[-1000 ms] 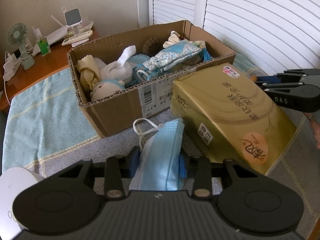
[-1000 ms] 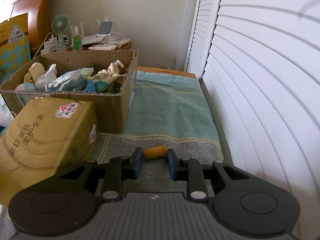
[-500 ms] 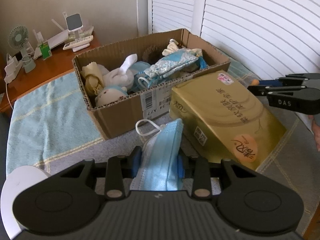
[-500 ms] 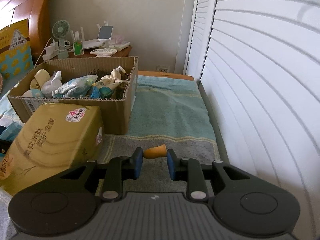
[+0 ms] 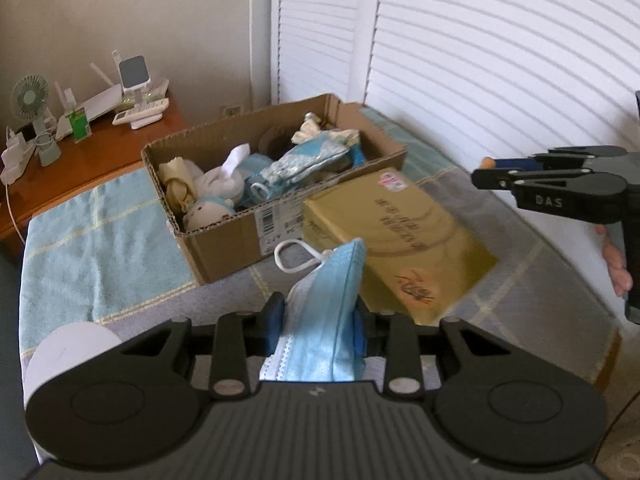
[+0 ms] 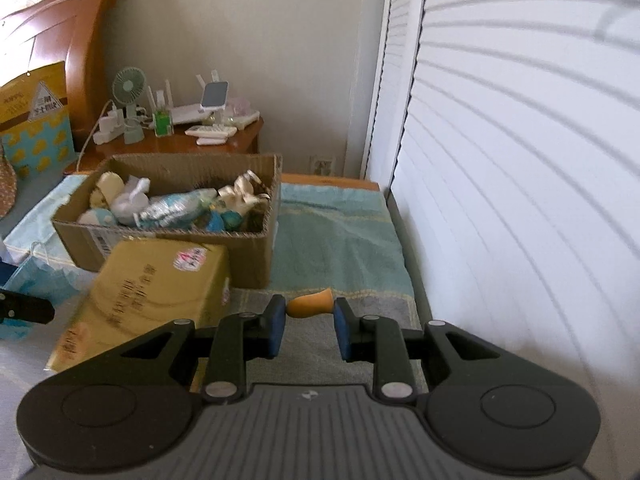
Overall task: Organize soft objects
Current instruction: 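Carry the blue mask into the cardboard box and open the left tool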
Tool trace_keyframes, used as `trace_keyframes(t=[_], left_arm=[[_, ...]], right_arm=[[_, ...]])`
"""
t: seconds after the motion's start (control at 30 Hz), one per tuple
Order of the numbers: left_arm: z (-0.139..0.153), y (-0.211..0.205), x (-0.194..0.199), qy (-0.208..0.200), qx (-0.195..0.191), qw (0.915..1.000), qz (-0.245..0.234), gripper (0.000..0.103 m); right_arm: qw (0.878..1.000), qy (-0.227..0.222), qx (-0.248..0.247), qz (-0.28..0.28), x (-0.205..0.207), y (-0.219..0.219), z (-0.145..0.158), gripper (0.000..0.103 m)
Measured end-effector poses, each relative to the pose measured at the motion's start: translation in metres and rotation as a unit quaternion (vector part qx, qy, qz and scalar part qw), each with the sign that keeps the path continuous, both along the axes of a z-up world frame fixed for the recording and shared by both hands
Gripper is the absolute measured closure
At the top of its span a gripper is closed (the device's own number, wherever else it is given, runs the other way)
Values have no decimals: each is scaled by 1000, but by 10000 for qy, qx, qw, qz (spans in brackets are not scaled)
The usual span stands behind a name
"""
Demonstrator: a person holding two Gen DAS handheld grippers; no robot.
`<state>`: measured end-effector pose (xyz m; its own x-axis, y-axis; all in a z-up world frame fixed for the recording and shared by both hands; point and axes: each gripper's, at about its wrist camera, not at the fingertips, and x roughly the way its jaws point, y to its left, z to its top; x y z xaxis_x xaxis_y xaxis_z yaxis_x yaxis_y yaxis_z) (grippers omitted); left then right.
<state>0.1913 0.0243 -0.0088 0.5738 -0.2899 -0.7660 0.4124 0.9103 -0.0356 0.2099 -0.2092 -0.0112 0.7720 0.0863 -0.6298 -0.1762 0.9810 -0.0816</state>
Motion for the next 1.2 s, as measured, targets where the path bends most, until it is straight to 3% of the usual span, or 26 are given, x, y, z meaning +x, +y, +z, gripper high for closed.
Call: trace_keyframes(t=[0.27,0.5,0.63,1.0,1.07,1.13,1.17,1.2], left_arm=[[29,8,-8,-191,-181,9996,-110,71],[52,10,44,-441,-404,9982,24,71],[53,9,83,-396,-520,9978,83,71],[24,-16,167,-156,-60,9998,-68,70],[20,-23,174,-164,-49,9998,-104,63],[19,-26,177,-285,-36,9996,-76,26],[19,-27,176,-386,-42,9992,-23,15],[21,-26,174,-471,-65,9989,32,14]], right_arm=[[9993,-243,87,261,-27,14,29,73],[9982,-352,78,475,-37,26,42,73],[9978,-362,26,557,-37,29,44,73],[9979,-261,15,601,-21,29,34,73],[9980,-229,37,581,-18,28,31,73],[9982,-202,31,564,-16,27,29,73],[9983,-192,35,557,-15,27,29,73],[9983,-178,46,558,-14,27,28,73]])
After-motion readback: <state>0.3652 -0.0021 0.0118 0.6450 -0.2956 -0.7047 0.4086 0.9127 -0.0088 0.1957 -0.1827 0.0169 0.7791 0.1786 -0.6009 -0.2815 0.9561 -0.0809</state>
